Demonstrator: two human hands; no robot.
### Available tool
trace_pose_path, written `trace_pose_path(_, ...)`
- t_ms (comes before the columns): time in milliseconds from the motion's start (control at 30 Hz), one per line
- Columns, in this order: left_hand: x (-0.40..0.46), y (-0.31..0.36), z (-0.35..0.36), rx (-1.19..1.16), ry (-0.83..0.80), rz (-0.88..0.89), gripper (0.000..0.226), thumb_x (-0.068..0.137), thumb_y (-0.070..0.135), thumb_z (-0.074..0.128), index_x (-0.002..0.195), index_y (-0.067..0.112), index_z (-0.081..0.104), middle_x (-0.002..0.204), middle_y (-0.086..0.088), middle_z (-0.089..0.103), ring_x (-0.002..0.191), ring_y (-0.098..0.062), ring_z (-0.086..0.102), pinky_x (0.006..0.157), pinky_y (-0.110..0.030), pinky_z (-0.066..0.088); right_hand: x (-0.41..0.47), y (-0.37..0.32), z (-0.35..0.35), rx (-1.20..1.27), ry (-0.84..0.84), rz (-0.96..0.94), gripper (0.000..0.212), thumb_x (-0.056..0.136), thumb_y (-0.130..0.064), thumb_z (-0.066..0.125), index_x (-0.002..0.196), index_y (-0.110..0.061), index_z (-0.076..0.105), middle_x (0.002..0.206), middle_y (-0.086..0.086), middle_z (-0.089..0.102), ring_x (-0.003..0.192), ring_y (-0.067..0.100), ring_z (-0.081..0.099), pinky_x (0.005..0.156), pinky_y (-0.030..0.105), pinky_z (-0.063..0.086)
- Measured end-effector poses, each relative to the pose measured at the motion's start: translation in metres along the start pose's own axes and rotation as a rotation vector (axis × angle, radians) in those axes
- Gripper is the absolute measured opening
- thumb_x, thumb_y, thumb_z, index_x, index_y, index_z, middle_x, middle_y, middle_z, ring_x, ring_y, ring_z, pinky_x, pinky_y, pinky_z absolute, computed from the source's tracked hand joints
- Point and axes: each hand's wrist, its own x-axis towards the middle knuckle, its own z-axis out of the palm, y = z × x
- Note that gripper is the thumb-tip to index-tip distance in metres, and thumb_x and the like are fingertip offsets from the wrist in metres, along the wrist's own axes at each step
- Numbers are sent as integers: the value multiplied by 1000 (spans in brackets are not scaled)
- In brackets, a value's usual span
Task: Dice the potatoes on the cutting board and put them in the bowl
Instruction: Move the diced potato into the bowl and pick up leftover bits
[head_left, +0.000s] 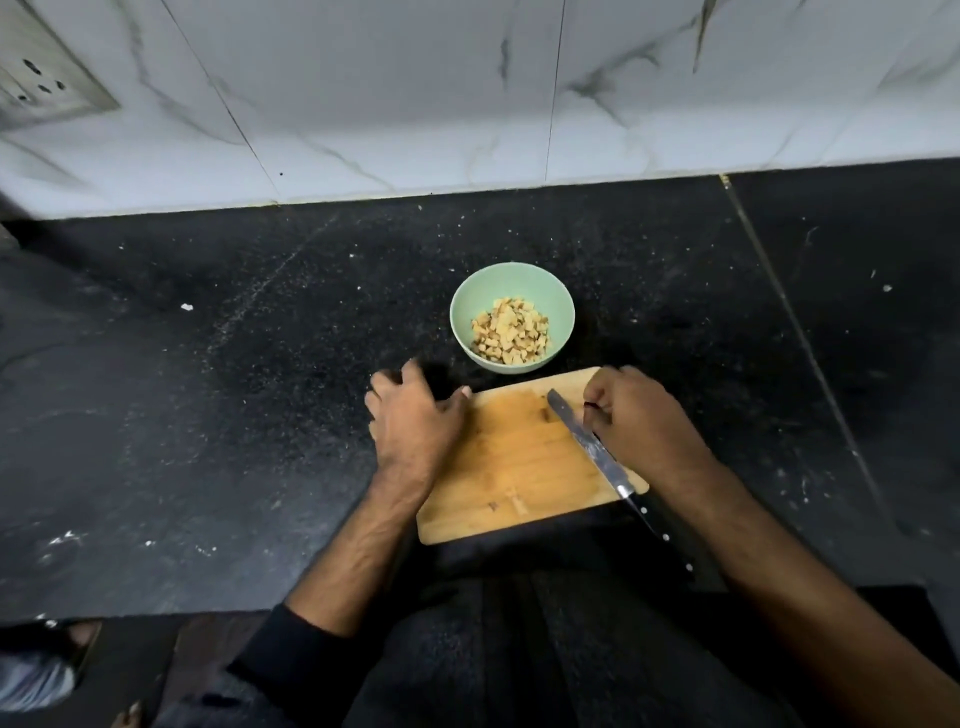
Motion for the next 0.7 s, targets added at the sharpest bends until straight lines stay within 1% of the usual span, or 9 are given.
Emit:
trace_pose_path(67, -10, -3, 9, 108, -91, -77, 82, 79, 67, 69, 137, 14, 44, 137, -17, 35, 131, -35, 34, 104, -53, 41, -17, 6, 9, -130, -163, -2, 29, 92, -33, 70, 114, -18, 57, 110, 4, 52, 94, 24, 59, 76, 40, 53)
trace_pose_path(133, -16, -4, 19, 161, -120, -46, 90, 73, 72, 71, 135, 13, 44, 137, -18, 35, 130, -36, 34, 105, -50, 40, -28, 5, 18, -168, -190, -6, 42, 91, -30, 71, 127, -17, 52, 119, 6, 50, 104, 28, 54, 81, 41, 51)
trace_pose_path(167, -18, -3, 22, 174, -120, -21, 93, 70, 73, 73, 136, 13, 44, 139, -19, 34, 131, -37, 34, 106, -49, 39, -31, 3, 21, -164, -168, -5, 43, 92, -27, 70, 129, -17, 50, 121, 7, 50, 105, 29, 54, 80, 41, 50)
trace_pose_path(300, -19, -4, 26, 190, -127, 32, 100, 66, 65, 81, 141, 13, 42, 145, -23, 29, 133, -39, 29, 113, -45, 32, -28, 0, 24, -132, -69, 25, 30, 92, -13, 62, 121, -13, 55, 109, 8, 59, 93, 28, 62, 73, 41, 54)
trace_pose_path(433, -18, -5, 23, 170, -151, 90, 93, 65, 61, 84, 138, 16, 47, 142, -18, 30, 131, -37, 28, 113, -46, 33, -20, 6, 11, -47, 20, 99, 20, 93, -13, 62, 113, -9, 61, 99, 8, 66, 87, 27, 65, 72, 39, 55)
trace_pose_path(500, -16, -3, 21, 152, -171, 98, 93, 64, 59, 85, 138, 17, 47, 144, -17, 28, 132, -36, 26, 114, -47, 34, -11, 11, 5, 39, 90, 105, 13, 94, -12, 62, 106, -9, 63, 89, 5, 65, 79, 22, 65, 67, 35, 54)
trace_pose_path(567, -15, -1, 21, 145, -183, 108, 95, 63, 57, 87, 139, 17, 47, 145, -16, 28, 134, -35, 26, 114, -46, 34, 0, 12, 3, 130, 108, 124, 8, 93, -12, 63, 101, -9, 65, 79, 0, 63, 69, 14, 61, 60, 29, 49)
trace_pose_path(600, -14, -1, 20, 143, -180, 113, 95, 63, 57, 87, 140, 17, 47, 146, -16, 28, 134, -34, 26, 115, -46, 34, 5, 12, 3, 159, 100, 133, 9, 93, -12, 64, 100, -8, 66, 78, 0, 65, 70, 14, 62, 61, 30, 51)
trace_pose_path(700, -15, 0, 20, 121, -183, 123, 97, 63, 53, 88, 142, 17, 45, 148, -15, 27, 136, -34, 25, 116, -46, 33, 14, 14, 9, 182, 42, 169, 17, 94, -15, 66, 109, -6, 70, 92, 6, 73, 85, 19, 69, 81, 40, 58)
